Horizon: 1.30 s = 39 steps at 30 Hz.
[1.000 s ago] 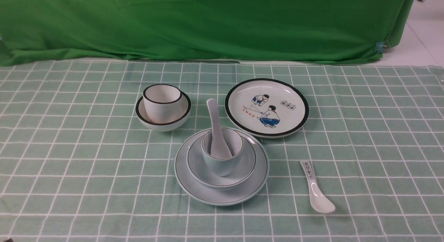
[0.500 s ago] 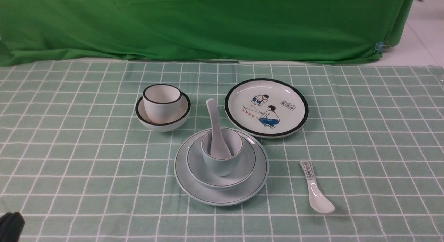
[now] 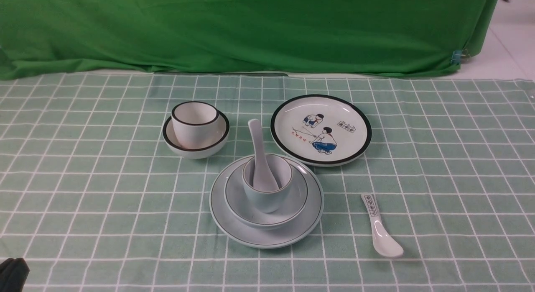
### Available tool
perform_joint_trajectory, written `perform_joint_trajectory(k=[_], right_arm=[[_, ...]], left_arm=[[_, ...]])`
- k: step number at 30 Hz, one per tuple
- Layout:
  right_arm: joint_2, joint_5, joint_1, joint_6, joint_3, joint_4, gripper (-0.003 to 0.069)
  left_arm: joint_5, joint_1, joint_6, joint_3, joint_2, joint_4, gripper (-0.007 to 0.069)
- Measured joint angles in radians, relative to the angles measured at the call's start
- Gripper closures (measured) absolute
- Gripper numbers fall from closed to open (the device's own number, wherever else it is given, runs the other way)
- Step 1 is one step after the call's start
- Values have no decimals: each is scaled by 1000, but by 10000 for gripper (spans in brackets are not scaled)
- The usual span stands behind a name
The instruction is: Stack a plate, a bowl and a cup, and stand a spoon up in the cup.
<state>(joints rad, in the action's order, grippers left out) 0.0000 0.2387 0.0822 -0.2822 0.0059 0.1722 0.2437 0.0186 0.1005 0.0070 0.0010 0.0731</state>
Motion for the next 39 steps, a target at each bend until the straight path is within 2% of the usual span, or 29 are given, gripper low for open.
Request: perform_joint_trajectory(k=[39], right_arm=[[0,0,0,1,0,1,426]], left_arm=[[1,0,1,0,0,-12,613]])
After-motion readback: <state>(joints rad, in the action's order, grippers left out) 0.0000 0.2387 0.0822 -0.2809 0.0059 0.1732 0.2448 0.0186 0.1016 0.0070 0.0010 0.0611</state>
